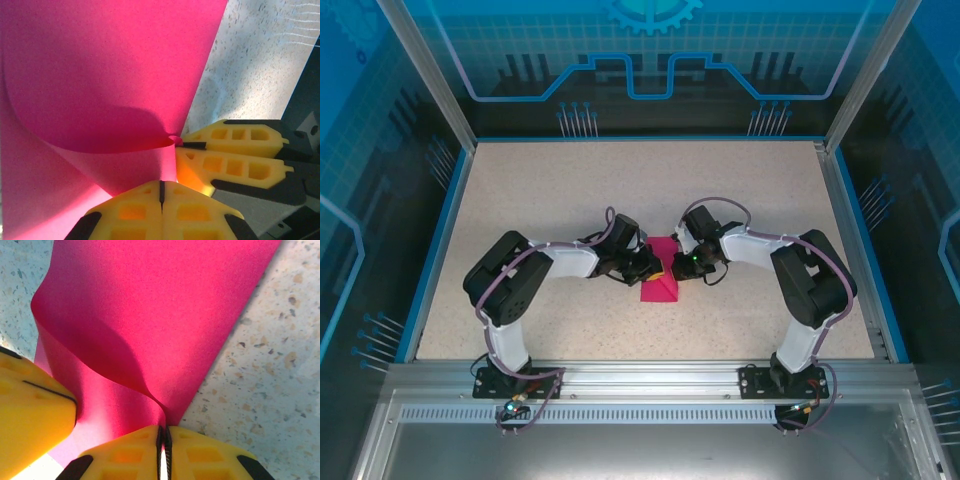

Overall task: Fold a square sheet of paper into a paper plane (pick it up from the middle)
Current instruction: Fold the triangle a second time at the center of the table.

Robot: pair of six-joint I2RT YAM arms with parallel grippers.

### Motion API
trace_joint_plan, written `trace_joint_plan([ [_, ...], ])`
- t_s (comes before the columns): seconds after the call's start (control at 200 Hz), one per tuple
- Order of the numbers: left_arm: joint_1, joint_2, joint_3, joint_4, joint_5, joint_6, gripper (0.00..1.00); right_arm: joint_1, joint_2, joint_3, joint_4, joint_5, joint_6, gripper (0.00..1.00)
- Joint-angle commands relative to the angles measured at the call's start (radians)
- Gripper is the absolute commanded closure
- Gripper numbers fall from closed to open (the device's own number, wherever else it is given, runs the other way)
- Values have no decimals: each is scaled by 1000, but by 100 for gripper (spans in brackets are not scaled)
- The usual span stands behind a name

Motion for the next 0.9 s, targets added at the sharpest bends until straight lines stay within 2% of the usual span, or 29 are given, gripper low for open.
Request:
trace_joint_plan([
  [0.0,-9,23,-5,26,6,-24,98,-14,24,17,-23,8,3,87],
  [0.685,-10,62,-48,-1,-32,0,98,-14,37,38,-31,8,4,87],
  [0.895,-10,60,-54,-17,-44,8,98,-14,3,38,-43,25,20,82],
])
